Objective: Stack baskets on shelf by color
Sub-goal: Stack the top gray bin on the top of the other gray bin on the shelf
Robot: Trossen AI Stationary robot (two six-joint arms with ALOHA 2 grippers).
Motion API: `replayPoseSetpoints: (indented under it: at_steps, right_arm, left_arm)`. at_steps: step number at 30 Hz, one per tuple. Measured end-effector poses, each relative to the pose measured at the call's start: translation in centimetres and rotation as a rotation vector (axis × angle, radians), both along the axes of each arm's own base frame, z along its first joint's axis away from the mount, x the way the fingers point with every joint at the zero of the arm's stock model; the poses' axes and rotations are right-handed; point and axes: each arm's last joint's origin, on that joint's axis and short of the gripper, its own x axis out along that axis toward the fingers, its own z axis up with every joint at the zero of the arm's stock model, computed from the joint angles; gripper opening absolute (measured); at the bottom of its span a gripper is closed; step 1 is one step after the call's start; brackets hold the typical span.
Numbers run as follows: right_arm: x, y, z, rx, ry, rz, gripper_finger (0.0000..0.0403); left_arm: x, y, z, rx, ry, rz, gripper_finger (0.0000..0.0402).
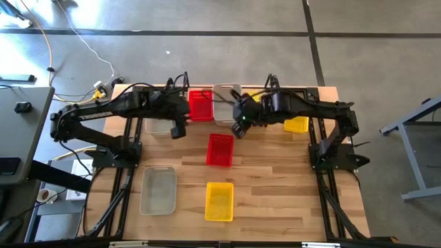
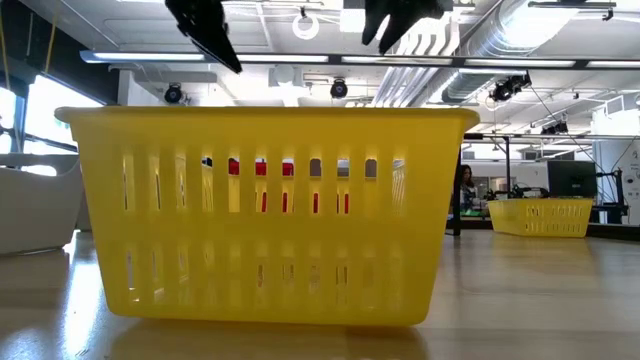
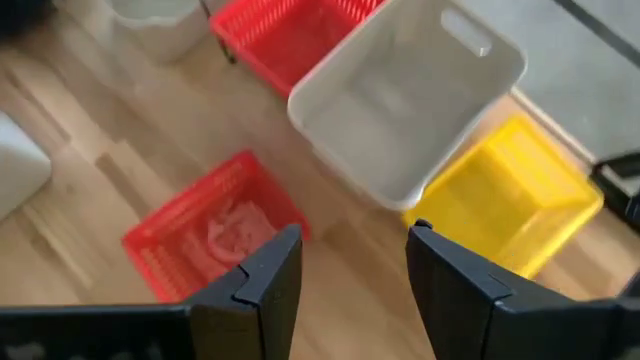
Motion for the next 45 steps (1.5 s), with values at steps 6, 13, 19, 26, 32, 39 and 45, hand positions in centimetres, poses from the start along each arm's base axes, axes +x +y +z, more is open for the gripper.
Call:
replayPoseSetpoints:
  at_steps: [6,13,19,26,32,39,45]
  right_arm:
    - [-0.2,2.4,-0.1,0.043,-0.002,-0.004,0.0165]
    - [-0.5,5.1,-0.2,0.11,-0.027,-0.007,0.0165]
    - [-0.8,7.3,-0.2,0.146,-0.055,-0.025,0.0165]
    - [-0.3,8.6,-1.1,0.147,-0.056,-0.057,0.0165]
    - [0.4,8.7,-1.9,0.145,-0.013,-0.026,0.0165]
    - [0.5,7.9,-2.0,0.069,0.043,0.069,0.0165]
    - [0.0,6.1,-2.2,0.011,0.173,0.153,0.0165]
  left_arm:
    - [-1.7,-2.2,-0.6,-0.075,0.006,0.008,0.0104]
    - [-3.4,-4.0,-1.2,-0.149,0.1,0.018,0.0104]
    - [-4.7,-4.8,-1.9,-0.196,0.245,0.048,0.0104]
    - [-5.7,-4.8,-2.2,-0.21,0.309,0.23,0.0104]
    - [-6.5,-4.4,-2.3,-0.236,0.304,0.451,0.0104]
    - [-7.5,-3.3,-2.4,-0.242,0.271,0.734,0.0104]
    - [-8.5,-2.1,-2.4,-0.265,0.22,0.994,0.0104]
